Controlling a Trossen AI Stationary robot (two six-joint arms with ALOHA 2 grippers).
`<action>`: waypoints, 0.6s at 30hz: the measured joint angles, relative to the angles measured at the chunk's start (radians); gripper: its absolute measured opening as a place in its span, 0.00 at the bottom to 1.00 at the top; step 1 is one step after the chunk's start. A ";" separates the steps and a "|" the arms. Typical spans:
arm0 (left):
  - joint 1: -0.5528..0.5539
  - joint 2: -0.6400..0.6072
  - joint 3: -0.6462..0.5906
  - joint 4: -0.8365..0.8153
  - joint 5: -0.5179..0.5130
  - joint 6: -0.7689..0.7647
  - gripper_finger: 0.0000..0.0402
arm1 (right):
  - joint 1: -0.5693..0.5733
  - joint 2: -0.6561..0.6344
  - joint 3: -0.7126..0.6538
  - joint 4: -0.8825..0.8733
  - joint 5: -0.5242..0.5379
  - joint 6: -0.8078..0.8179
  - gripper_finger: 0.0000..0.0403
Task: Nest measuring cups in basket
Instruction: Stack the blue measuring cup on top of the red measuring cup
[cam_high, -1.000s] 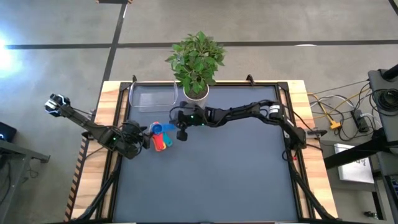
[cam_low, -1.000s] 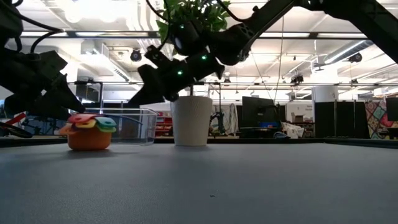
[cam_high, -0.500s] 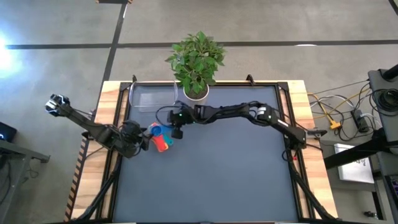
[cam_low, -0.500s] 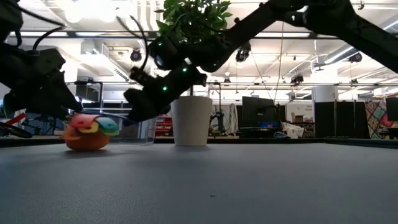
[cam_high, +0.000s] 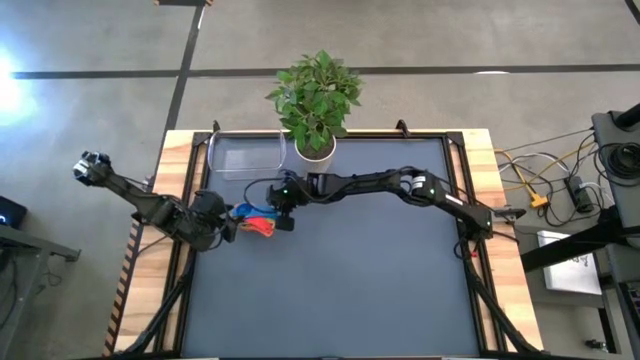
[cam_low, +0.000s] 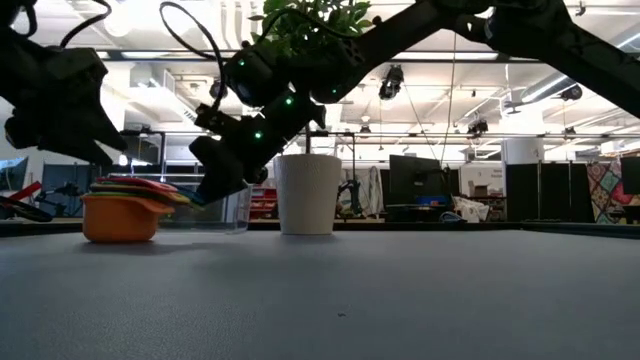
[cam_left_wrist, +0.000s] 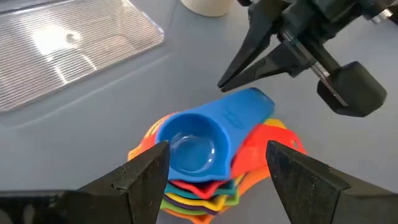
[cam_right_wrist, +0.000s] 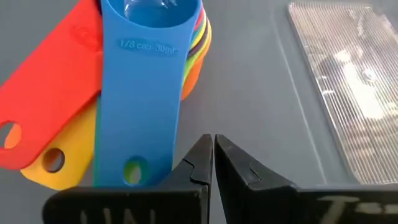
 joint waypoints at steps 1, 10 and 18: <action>-0.003 0.000 0.004 0.000 0.005 0.000 0.62 | 0.001 0.000 0.000 -0.003 -0.001 0.000 0.02; -0.079 0.066 0.001 0.134 0.159 0.045 0.61 | 0.006 -0.002 0.000 -0.008 -0.052 0.007 0.02; -0.128 0.263 -0.002 0.282 0.242 0.078 0.54 | 0.012 -0.002 0.000 -0.004 -0.081 0.008 0.02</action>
